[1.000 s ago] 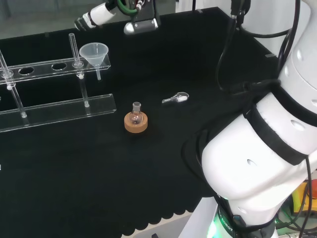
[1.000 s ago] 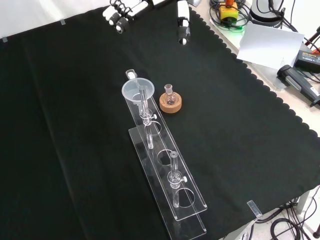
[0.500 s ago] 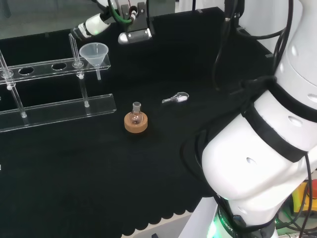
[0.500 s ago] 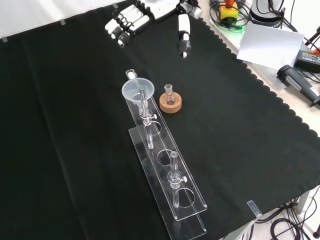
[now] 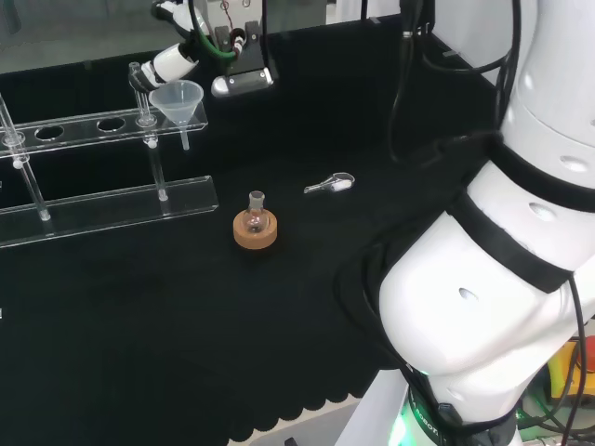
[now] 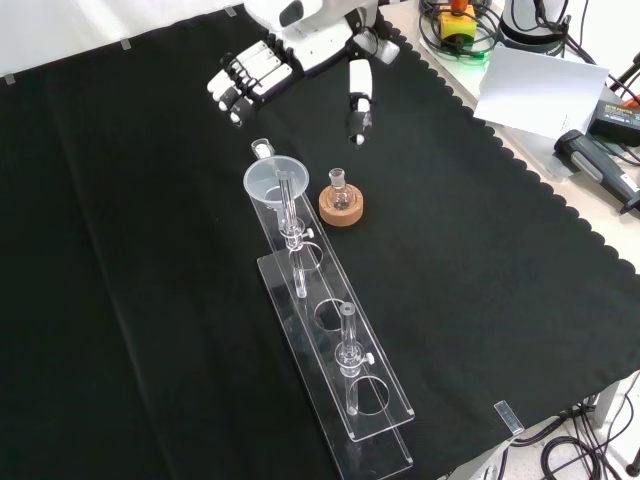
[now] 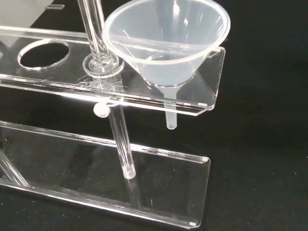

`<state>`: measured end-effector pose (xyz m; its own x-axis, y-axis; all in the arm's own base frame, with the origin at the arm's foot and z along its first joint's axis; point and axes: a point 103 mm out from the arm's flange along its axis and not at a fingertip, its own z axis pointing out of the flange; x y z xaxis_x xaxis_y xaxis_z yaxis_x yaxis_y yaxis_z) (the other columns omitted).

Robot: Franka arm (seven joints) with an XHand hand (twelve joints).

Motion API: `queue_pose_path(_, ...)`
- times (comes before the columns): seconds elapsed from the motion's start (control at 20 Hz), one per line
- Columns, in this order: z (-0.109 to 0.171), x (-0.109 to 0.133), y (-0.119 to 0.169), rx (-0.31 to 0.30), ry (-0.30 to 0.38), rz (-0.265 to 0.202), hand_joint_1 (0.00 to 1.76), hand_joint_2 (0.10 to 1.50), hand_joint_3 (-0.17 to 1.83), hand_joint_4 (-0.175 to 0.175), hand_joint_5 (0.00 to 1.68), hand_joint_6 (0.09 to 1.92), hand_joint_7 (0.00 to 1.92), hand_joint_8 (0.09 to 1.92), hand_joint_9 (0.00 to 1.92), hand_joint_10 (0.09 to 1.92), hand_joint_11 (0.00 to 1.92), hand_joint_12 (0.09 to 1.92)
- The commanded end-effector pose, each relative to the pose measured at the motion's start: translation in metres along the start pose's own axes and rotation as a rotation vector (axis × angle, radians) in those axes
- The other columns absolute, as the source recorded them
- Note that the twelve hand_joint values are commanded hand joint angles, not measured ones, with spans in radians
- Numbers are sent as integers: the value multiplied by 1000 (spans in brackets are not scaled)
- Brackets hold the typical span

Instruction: Pick up the funnel from the transparent funnel stand.

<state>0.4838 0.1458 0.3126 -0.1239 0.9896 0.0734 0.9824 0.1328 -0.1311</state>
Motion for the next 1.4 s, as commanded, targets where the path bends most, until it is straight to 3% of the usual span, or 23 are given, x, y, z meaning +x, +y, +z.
queue_pose_path(0.05,13,0,21,35,-10,20,432,644,79,15,0,87,0,87,0,87,0,87)
queue_pose_path(0.85,51,-6,34,150,-23,52,459,655,73,13,0,87,0,87,0,87,0,87)
queue_pose_path(1.4,64,-1,36,175,-26,44,460,663,69,-8,0,87,0,87,0,87,0,87)
